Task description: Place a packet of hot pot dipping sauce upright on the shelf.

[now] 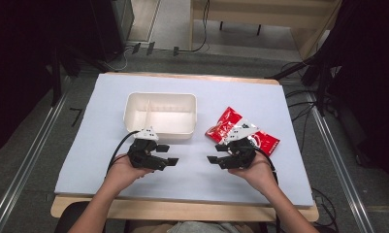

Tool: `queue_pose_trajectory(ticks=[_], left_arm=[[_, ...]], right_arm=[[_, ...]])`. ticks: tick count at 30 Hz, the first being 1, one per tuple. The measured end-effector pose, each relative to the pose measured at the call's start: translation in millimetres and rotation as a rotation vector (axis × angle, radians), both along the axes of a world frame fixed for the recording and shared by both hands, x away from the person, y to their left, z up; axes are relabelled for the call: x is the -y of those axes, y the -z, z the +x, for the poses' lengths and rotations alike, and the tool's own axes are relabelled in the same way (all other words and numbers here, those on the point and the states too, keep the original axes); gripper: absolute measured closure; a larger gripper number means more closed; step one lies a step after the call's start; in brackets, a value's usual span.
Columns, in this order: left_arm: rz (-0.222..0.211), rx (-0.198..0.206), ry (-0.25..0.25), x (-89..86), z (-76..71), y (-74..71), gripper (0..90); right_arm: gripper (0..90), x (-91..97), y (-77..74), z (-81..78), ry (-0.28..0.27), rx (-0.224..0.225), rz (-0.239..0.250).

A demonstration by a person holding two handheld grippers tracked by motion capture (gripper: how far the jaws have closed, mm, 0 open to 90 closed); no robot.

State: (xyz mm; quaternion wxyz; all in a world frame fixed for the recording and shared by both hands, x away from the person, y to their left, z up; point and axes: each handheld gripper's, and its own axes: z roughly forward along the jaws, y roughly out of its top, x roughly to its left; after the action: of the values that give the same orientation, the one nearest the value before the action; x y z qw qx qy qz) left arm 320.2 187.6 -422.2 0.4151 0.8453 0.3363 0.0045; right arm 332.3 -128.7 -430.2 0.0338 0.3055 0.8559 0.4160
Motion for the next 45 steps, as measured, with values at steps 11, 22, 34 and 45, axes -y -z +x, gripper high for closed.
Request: queue_pose_trajectory(ticks=[11,22,34,45], left_arm=[[-0.005,0.009,0.007,0.0,-0.1,0.1,34.1],[-0.010,0.021,0.035,4.3,0.8,0.2,33.7],[-0.010,0.016,0.037,7.1,4.3,0.8,33.5],[-0.006,0.018,0.037,4.8,5.3,1.0,33.5]], right_arm=[[54.8,2.7,0.8,4.3,0.034,-0.038,0.007],[58.1,7.2,3.9,7.0,0.021,-0.088,0.019],[50.1,12.9,1.4,12.5,0.026,-0.076,0.019],[52.0,21.9,0.5,14.0,0.083,-0.065,0.002]])
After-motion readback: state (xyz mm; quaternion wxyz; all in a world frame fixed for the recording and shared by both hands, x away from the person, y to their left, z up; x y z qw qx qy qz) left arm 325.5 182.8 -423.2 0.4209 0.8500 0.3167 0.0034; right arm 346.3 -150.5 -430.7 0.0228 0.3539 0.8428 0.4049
